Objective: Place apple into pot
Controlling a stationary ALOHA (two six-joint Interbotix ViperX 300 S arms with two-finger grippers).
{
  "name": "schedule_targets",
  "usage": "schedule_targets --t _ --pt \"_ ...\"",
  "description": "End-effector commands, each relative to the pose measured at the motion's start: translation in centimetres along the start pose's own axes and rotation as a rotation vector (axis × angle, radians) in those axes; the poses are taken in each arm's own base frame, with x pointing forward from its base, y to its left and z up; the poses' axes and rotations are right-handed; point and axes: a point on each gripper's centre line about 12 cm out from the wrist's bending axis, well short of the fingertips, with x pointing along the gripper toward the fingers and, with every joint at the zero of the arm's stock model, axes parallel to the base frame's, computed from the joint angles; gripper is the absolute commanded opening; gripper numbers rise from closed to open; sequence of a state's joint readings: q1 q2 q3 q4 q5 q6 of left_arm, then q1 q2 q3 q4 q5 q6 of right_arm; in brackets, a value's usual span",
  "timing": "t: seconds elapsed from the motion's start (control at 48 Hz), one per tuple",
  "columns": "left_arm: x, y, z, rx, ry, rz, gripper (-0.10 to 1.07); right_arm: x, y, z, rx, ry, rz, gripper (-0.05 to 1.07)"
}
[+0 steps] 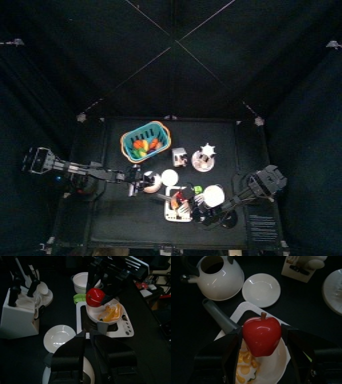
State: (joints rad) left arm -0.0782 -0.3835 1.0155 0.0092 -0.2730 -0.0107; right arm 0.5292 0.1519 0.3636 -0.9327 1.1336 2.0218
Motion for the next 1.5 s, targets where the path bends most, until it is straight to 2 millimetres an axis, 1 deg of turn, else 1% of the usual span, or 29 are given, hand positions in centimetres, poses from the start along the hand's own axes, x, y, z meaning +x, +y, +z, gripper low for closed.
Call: schedule_targets --t 0.0,0.229,0.333,0.396,0.5,0.625,0.792,0.938,1.125,1.354,1.479 --pt "0.1 0.0 0.8 0.000 -0.025 0.001 0.59 -2.8 -0.4 1.6 0.032 -0.026 0.033 0.72" --pt "0.1 0.1 0.8 0.000 -0.025 0.002 0.59 -7.4 -2.9 1.9 0.026 -0.067 0.000 0.72" --pt "0.1 0.1 0.6 0.000 -0.023 0.002 0.59 -8.5 -4.1 1.6 0.029 -0.041 -0.009 0.72" --pt "0.1 0.0 0.6 0.001 -0.021 0.001 0.59 -8.7 -5.2 1.0 0.025 -0.004 -0.029 0.72" --pt "0.1 0.0 0.6 -0.002 -0.021 0.001 0.59 -8.3 -7.0 -0.2 0.026 0.054 -0.084 0.72" --pt "0.1 0.0 0.6 -0.003 -0.023 0.002 0.59 -7.6 -8.5 -1.5 0.006 0.089 -0.136 0.72" --pt "0.1 0.1 0.6 -0.018 -0.023 0.006 0.59 -7.2 -9.7 -2.9 -0.017 0.130 -0.179 0.72" --pt "0.1 0.1 0.6 -0.021 -0.020 0.007 0.59 -6.7 -10.6 -3.6 -0.022 0.158 -0.218 0.73" --pt "0.0 0.1 0.5 -0.020 -0.018 0.006 0.59 -5.9 -11.1 -4.7 -0.032 0.182 -0.226 0.75" --pt "0.0 0.1 0.5 -0.020 -0.018 0.007 0.59 -4.6 -11.5 -6.2 -0.045 0.226 -0.208 0.82" --pt "0.0 0.1 0.3 -0.021 -0.015 0.007 0.59 -4.2 -11.5 -6.5 -0.045 0.241 -0.212 0.85"
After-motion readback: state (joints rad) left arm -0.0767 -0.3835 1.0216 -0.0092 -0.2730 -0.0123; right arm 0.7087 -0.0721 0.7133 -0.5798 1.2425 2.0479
